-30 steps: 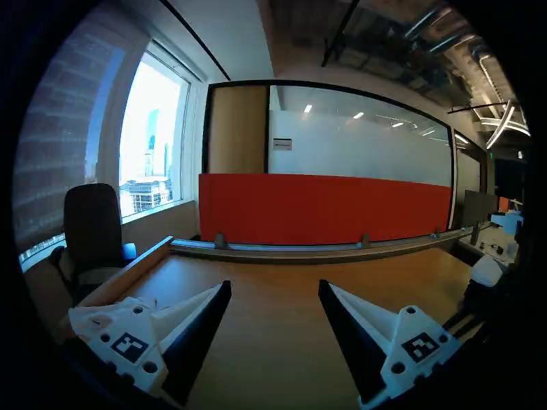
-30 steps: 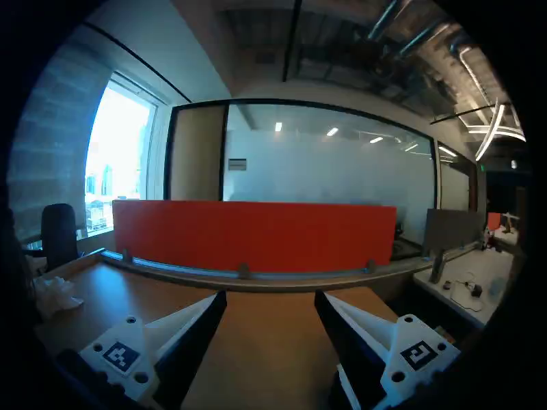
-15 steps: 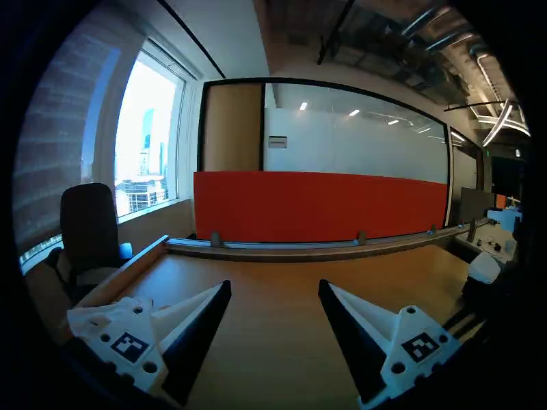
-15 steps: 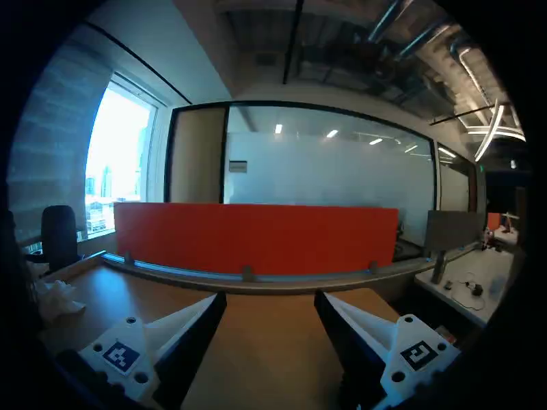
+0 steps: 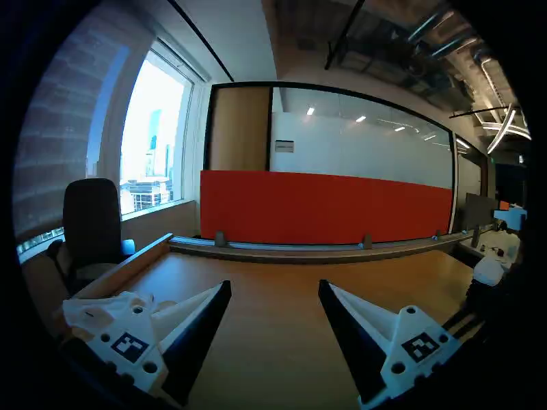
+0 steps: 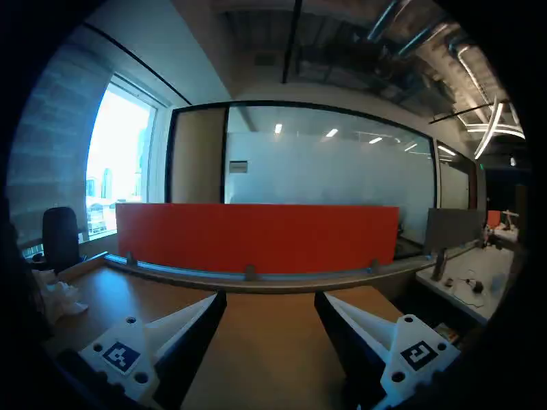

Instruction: Fold towel

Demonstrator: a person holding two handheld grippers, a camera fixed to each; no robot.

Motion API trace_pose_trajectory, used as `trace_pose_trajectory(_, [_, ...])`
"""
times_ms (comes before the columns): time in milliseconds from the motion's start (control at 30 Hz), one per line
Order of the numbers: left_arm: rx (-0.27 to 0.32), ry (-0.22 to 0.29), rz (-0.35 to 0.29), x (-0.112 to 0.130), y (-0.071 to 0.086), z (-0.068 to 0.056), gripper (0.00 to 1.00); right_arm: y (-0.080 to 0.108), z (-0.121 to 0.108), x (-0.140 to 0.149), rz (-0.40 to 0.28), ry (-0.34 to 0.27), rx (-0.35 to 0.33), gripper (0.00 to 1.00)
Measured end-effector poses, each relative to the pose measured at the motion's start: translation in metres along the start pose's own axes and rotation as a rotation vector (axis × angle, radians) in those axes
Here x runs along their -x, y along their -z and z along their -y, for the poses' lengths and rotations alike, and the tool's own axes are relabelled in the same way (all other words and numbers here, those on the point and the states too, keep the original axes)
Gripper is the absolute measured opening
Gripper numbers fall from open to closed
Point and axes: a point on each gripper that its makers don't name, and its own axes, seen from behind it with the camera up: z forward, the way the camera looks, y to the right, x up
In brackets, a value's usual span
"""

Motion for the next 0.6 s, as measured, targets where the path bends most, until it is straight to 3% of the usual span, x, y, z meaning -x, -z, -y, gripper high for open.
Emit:
trace_pose_trajectory(300, [-0.011,-0.006,-0.03,0.02,-0.005,0.002,0.95,0.006,0.006,0.012,0.018,-0.018,-0.015,1.0])
trace_pose_trajectory(600, [-0.012,-0.001,-0.039,0.056,-0.008,0.006,0.95,0.002,0.019,0.027,0.02,0.024,-0.028,1.0])
